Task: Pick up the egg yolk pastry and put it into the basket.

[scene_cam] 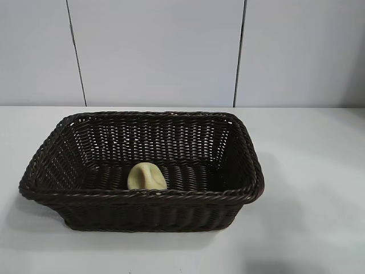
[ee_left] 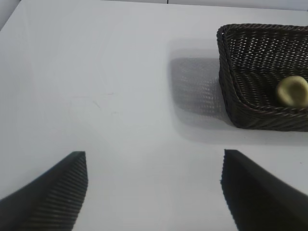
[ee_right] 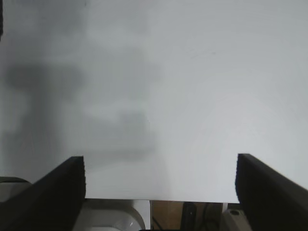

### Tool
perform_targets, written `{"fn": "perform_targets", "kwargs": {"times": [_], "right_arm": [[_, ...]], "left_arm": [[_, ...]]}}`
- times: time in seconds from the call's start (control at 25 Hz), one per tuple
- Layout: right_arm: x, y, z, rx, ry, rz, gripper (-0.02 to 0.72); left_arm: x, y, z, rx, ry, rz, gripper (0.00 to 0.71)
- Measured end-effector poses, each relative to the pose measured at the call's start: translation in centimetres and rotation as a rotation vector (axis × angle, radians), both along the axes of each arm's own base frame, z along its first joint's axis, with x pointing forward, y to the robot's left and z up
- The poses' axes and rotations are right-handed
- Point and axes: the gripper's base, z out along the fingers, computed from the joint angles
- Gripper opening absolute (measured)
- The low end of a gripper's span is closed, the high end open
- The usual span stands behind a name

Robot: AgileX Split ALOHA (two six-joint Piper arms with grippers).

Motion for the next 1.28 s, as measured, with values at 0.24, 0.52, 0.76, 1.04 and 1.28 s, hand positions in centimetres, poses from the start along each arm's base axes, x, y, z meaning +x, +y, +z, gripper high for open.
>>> {"fn": "perform_targets", "kwargs": {"times": [0.24,0.52,0.76,1.04,1.28], "right_arm": [[-2.4,0.1,0.7,-0.004,-0.166,0.0,0.61],[-4.9,0.2,0.9,-0.001,-0.33,0.002,0.61],[-5.9,0.2,0.9,0.003,-0.394,0.005,0.61],[-5.9,0.2,0.9,0.003,-0.392,0.005,0.61],[-5.9,0.2,0.9,0.002,-0.392,0.005,0.61]], "left_arm": [[0.0,0.0,0.0,0.0,0.0,0.0,0.56],[0.0,0.0,0.0,0.0,0.0,0.0,0.56],[0.0,0.0,0.0,0.0,0.0,0.0,0.56],[0.0,0.0,0.0,0.0,0.0,0.0,0.56],[0.0,0.0,0.0,0.0,0.0,0.0,0.56]]}}
